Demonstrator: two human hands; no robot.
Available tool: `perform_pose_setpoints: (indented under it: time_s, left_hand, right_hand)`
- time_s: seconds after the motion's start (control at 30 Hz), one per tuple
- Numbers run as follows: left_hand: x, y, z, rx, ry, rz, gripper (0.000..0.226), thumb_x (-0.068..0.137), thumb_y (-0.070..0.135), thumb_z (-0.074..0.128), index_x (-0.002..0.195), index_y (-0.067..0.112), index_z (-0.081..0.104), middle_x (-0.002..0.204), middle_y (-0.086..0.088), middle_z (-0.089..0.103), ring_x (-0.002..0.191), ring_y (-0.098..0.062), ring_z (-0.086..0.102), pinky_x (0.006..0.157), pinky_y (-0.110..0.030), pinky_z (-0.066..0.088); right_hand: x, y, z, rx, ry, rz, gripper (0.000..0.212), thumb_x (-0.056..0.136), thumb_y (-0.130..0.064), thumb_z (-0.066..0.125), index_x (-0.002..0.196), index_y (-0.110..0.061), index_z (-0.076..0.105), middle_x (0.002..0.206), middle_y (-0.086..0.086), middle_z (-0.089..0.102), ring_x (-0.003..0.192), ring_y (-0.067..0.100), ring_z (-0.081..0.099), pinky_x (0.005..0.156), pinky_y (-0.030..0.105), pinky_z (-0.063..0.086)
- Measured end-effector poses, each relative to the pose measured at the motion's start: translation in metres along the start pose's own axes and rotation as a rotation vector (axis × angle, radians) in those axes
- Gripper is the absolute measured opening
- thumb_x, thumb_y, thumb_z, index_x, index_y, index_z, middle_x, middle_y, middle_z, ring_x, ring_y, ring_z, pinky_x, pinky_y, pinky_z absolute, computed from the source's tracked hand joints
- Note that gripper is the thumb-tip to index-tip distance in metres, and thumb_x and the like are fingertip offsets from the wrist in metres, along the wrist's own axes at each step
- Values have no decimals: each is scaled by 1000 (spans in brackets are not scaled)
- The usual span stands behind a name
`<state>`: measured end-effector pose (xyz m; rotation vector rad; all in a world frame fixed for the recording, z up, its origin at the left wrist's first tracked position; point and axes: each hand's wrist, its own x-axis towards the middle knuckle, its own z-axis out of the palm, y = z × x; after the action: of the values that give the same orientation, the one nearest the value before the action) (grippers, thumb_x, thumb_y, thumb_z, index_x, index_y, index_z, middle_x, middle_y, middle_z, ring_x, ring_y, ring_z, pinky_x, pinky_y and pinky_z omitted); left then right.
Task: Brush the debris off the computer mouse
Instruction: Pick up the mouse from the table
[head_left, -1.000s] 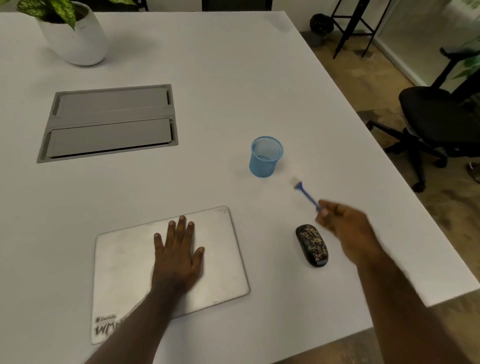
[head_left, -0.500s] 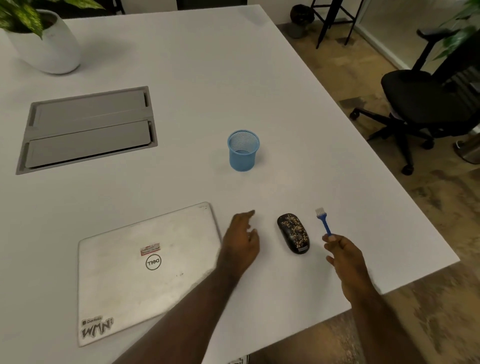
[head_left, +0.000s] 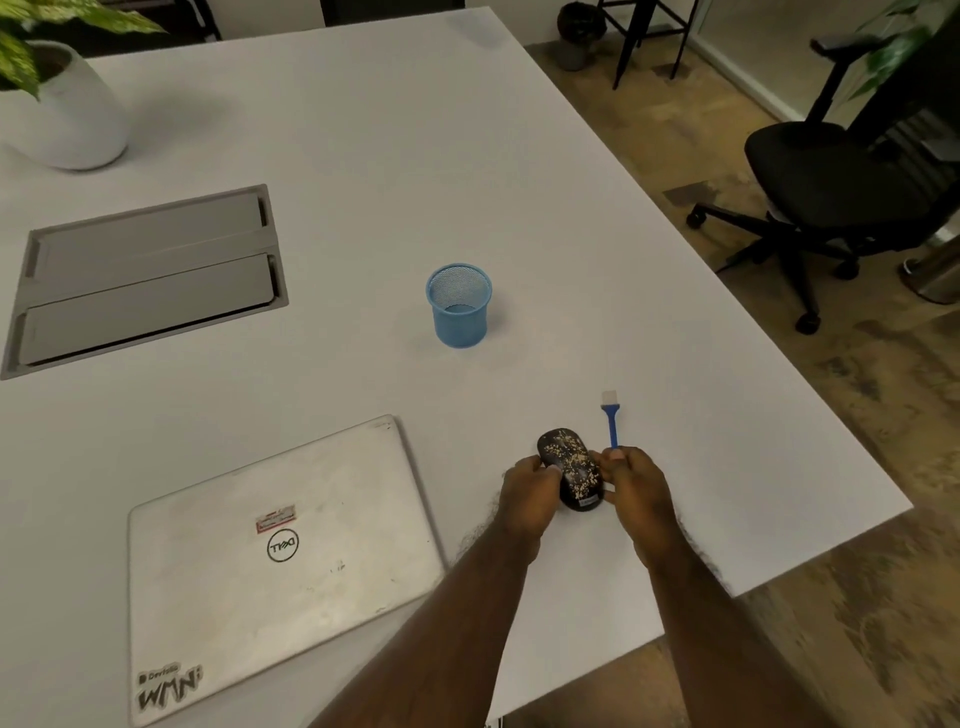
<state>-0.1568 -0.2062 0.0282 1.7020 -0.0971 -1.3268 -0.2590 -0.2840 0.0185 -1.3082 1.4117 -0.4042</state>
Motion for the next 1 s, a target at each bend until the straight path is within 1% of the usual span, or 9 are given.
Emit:
perform_pose_setpoints:
  time_s: [0.1,0.2,0.27,0.5,0.6,0.7,0.83,0.93,1.0]
  left_hand:
    - [5,-2,2,-55,-17,-10,31,95,11,40,117,9,61,116,-12,66,109,-25,62,99,-43,50]
    - [9,1,1,-129,-54,-44,26,99,11,37,108,9,61,117,-16,65,111,-29,62,93,-39,53]
    - [11,4,0,-157,-72,-58,26,100,12,37,111,7,60,118,-18,64,110,-30,62,89,-37,55]
    - [6,6,0,-308,-101,-91,23,102,20,34,101,16,57,99,-11,68,92,-24,67,69,-33,58]
    - [0,7,1,-394,-108,-121,27,102,27,37,109,14,58,105,-11,67,96,-25,65,74,-37,57]
    - [-14,10,-1,-471,-152,-134,32,102,31,36,113,12,59,110,-13,67,102,-28,64,75,-38,57]
    - [-40,17,-11,-642,-292,-180,38,104,32,30,118,7,56,123,-20,61,112,-33,59,91,-47,51]
    - [-63,20,-21,-709,-395,-227,44,103,33,32,128,3,52,134,-24,54,119,-37,53,103,-50,42]
    - [-79,22,-28,-705,-451,-232,47,102,34,33,132,1,50,136,-26,52,117,-38,53,101,-50,43]
  right_hand:
    - [1,1,1,2,6,15,19,104,-17,41,107,-12,59,117,16,67,109,34,63,98,53,50]
    - [1,1,0,-5,11,17,21,104,-19,41,107,-13,61,117,16,67,109,34,63,98,53,50]
    - [0,0,-2,0,15,13,24,104,-20,40,110,-11,62,118,15,68,110,33,63,98,54,50]
    - [-19,-9,-5,-8,57,-61,20,104,-21,41,96,-25,60,110,10,69,105,31,64,94,55,52]
    - [-32,-15,-7,-6,61,-83,19,104,-20,41,99,-23,59,107,7,68,103,30,65,92,53,54]
    - [-48,-22,-10,31,60,-102,18,105,-19,39,105,-17,58,111,6,68,103,26,66,85,42,59]
    - [-80,-35,-18,45,28,-137,18,106,-20,38,107,-18,56,114,1,66,101,20,65,74,24,55]
    - [-107,-45,-27,11,17,-167,17,105,-21,39,105,-20,56,110,-3,66,95,14,65,71,19,53]
    - [-126,-51,-34,-11,-4,-172,18,105,-22,39,102,-24,57,109,-6,67,93,6,65,69,17,51]
